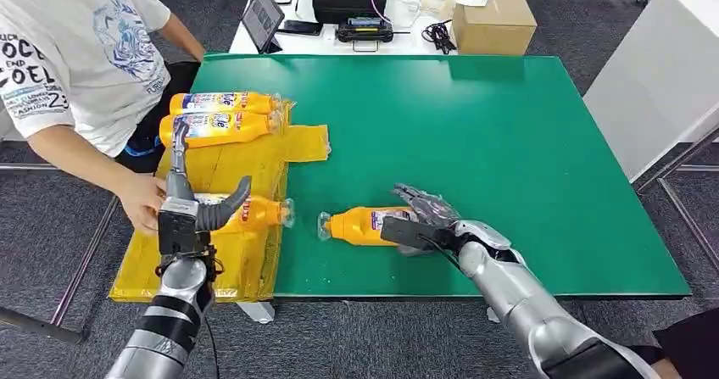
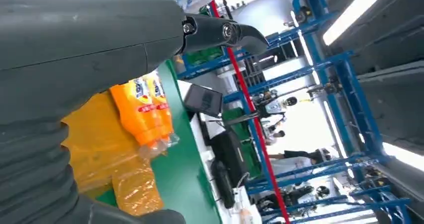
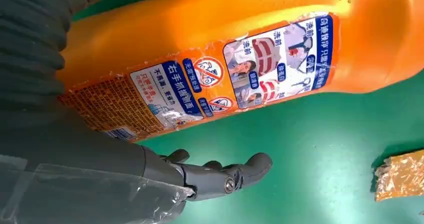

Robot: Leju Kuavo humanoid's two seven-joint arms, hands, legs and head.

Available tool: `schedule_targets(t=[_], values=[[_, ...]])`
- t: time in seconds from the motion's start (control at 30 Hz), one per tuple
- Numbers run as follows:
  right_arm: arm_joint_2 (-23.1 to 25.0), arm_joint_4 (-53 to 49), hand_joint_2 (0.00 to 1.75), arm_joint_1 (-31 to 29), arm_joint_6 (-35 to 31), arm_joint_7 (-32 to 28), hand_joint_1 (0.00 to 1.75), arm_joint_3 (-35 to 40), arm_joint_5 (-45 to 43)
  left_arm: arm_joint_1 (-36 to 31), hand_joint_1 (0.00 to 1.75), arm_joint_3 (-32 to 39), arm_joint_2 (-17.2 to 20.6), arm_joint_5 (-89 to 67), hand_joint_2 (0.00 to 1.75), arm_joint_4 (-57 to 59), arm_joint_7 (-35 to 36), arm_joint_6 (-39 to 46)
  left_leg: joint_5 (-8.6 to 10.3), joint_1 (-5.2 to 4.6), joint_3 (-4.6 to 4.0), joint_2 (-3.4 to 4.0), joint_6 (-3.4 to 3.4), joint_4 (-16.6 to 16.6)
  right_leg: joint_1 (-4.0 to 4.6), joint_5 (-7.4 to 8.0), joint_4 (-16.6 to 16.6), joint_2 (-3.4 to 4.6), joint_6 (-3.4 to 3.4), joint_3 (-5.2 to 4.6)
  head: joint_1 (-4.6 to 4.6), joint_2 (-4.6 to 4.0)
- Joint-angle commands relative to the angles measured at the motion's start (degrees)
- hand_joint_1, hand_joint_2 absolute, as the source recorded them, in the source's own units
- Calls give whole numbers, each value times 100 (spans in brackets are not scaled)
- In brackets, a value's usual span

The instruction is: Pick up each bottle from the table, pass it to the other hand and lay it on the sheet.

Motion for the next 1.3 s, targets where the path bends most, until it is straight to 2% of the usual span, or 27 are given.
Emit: schedule_targets(t=[0.03, 0.07, 0.1, 0.3, 0.47, 0.53, 0.57, 0.63, 0.67, 0.77, 1.07, 1.1, 1.17, 1.3], values=[[-337, 639, 175, -4, 723, 133, 14, 941, 155, -216, 0, -339, -3, 167, 175, 251, -105, -219, -2, 12, 12, -13, -11, -3, 13, -4, -11, -16, -13, 21, 0, 0], [-423, 692, 175, -115, 936, 100, 148, 1105, 172, -263, 0, -349, -25, 176, 175, 326, -105, -198, 0, 8, 11, -14, -7, -2, 9, -3, -8, -16, -9, 18, 2, 0], [-495, 700, 175, -218, 1008, 99, 175, 1225, 211, -285, 0, -339, -44, 226, 175, 355, -105, -245, -2, 14, 11, -14, -12, 1, 15, -4, -9, -18, -15, 22, 2, 0], [-805, 378, 175, -674, 1605, 252, 175, 1833, 140, -310, 0, -250, -140, 415, 175, 385, -105, -421, 3, 11, 20, -16, -10, 2, 12, -1, -10, -17, -14, 25, 2, 0], [-1045, 155, 175, -745, 1646, 483, 175, 2135, -88, -295, 0, -142, -301, 623, 175, 496, -105, -803, 0, 7, 22, -10, -9, 3, 8, 0, -7, -11, -11, 27, 2, 0], [-1121, 49, 175, -730, 1524, 560, 175, 2168, -195, -269, 0, -50, -371, 742, 175, 513, -105, -990, 1, 2, 26, -11, -5, 0, 3, 0, -9, -11, -6, 31, 0, 0], [-1122, -16, 175, -627, 1229, 616, 175, 2018, -351, -222, 0, -55, -388, 704, 175, 452, -105, -971, 1, 7, 22, -16, -8, 2, 7, -1, -11, -17, -10, 32, -2, 0], [-1040, -164, 175, -305, 513, 679, 175, 1697, -535, -174, 0, 12, -416, 744, 175, 507, -105, -1100, 1, 1, 27, -13, -4, -1, 2, 0, -10, -11, -6, 33, 0, 0], [-902, -329, 175, 38, -141, 737, 175, 1389, -592, -92, 0, 83, -444, 743, 175, 457, -105, -1111, 0, 7, 29, -15, -9, -3, 8, 0, -15, -14, -11, 39, 0, 0], [-832, -435, 175, 196, -259, 828, 175, 1383, -524, -22, 0, 102, -442, 719, 175, 388, -105, -1138, -3, 11, 37, -3, -11, -11, 12, 2, -25, -2, -14, 48, 0, 0], [-868, -462, 175, 160, -252, 835, 175, 1343, -518, -51, 0, 123, -447, 710, 175, 417, -105, -1147, -4, 2, 23, 13, -4, -2, 3, 1, -7, 10, -5, 23, 0, 0], [-794, -583, 175, 316, -650, 803, 175, 1019, -627, -53, 0, 168, -470, 714, 175, 465, -105, -1176, -4, 8, 23, 12, -9, -3, 9, 1, -12, 7, -12, 25, 0, 0], [-262, -1409, 175, 1156, -1885, 832, 175, -121, -419, 158, 0, 356, -544, 647, 175, 287, -104, -1137, -6, 12, 28, 12, -12, -6, 14, 0, -17, 6, -14, 32, 0, 0], [628, -3216, 175, 2290, -3145, 631, 175, -1570, 384, 611, 0, 401, -638, 424, 175, -287, 0, -1082, -15, 14, 30, 27, -14, -9, 15, -3, -15, 27, -16, 31, 2, 0]])
